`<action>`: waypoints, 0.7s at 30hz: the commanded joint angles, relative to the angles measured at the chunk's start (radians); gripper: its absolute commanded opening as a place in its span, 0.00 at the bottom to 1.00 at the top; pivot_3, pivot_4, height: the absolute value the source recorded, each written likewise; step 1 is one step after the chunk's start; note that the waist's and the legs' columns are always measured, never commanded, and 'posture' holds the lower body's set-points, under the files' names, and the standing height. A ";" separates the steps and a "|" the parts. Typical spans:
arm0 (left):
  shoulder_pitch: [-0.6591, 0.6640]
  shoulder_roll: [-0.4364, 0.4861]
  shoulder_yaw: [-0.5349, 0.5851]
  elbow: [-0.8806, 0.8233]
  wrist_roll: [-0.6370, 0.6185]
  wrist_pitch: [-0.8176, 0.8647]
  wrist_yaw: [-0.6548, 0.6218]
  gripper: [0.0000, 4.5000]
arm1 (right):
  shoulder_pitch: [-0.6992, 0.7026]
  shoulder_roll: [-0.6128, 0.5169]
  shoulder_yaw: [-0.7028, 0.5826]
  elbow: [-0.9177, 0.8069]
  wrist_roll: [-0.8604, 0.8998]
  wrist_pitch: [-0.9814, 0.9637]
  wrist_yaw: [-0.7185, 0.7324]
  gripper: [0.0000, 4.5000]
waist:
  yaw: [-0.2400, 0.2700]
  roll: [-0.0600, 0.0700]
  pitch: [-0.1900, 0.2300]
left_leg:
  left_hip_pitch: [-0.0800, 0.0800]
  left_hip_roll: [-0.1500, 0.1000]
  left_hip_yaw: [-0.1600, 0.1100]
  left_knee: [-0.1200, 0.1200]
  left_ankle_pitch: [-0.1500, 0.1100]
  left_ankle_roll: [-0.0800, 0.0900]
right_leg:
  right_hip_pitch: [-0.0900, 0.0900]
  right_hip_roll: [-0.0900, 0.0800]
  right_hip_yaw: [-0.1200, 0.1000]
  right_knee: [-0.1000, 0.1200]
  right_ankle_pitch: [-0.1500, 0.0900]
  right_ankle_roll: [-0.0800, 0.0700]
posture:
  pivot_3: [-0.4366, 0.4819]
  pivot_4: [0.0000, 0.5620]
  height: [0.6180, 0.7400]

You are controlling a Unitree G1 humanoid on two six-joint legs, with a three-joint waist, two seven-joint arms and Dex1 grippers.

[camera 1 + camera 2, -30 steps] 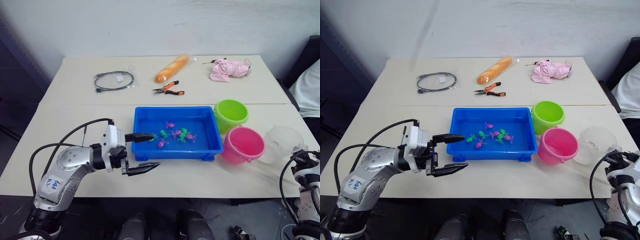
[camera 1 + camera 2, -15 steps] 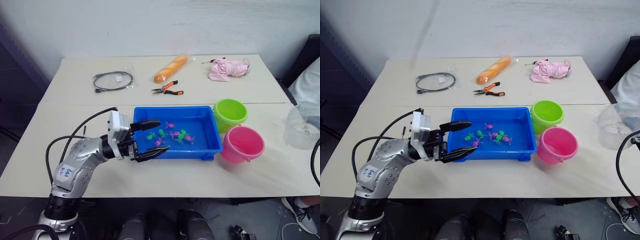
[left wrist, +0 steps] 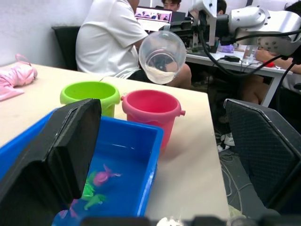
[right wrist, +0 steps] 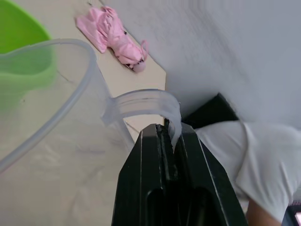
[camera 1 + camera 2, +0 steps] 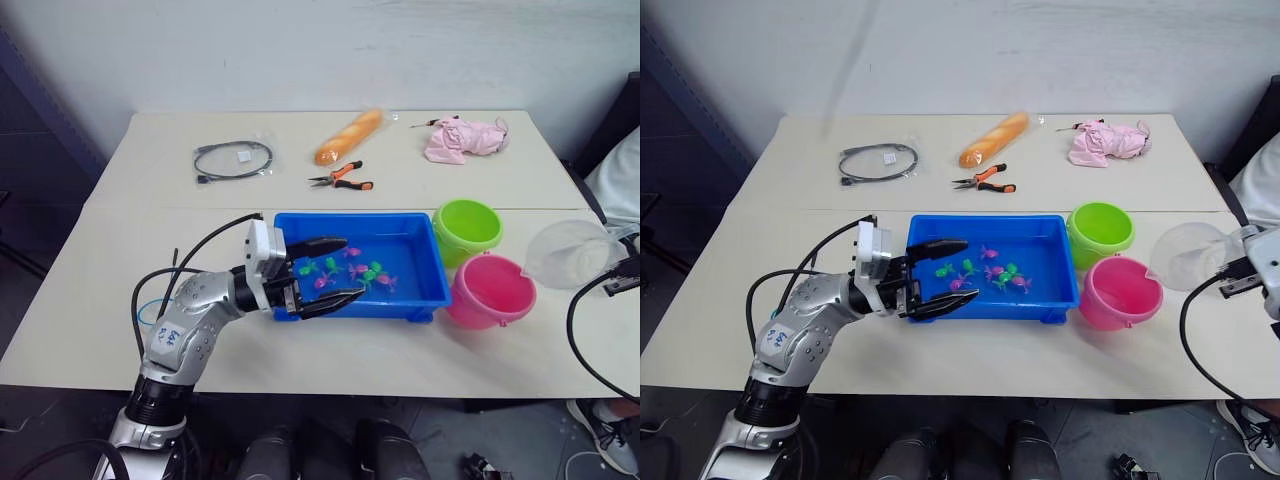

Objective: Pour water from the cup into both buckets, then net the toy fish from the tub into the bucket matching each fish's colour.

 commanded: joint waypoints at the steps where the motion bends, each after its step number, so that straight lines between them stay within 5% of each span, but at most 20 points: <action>1: -0.002 -0.012 -0.007 -0.001 0.020 -0.031 0.000 1.00 | -0.018 0.004 -0.020 0.027 -0.065 -0.079 -0.039 0.00 | 0.002 -0.001 0.000 | 0.000 0.000 0.000 0.000 0.000 0.000 | 0.000 0.000 0.000 0.000 0.000 0.000 | 0.48 0.27 1.00; 21: -0.005 -0.026 -0.027 0.033 0.081 -0.078 -0.015 1.00 | -0.052 0.026 0.032 0.137 -0.265 -0.319 -0.143 0.00 | 0.003 -0.001 0.001 | 0.000 0.000 0.000 0.000 0.001 0.000 | 0.000 -0.001 0.000 0.000 0.000 0.000 | 0.48 0.27 1.00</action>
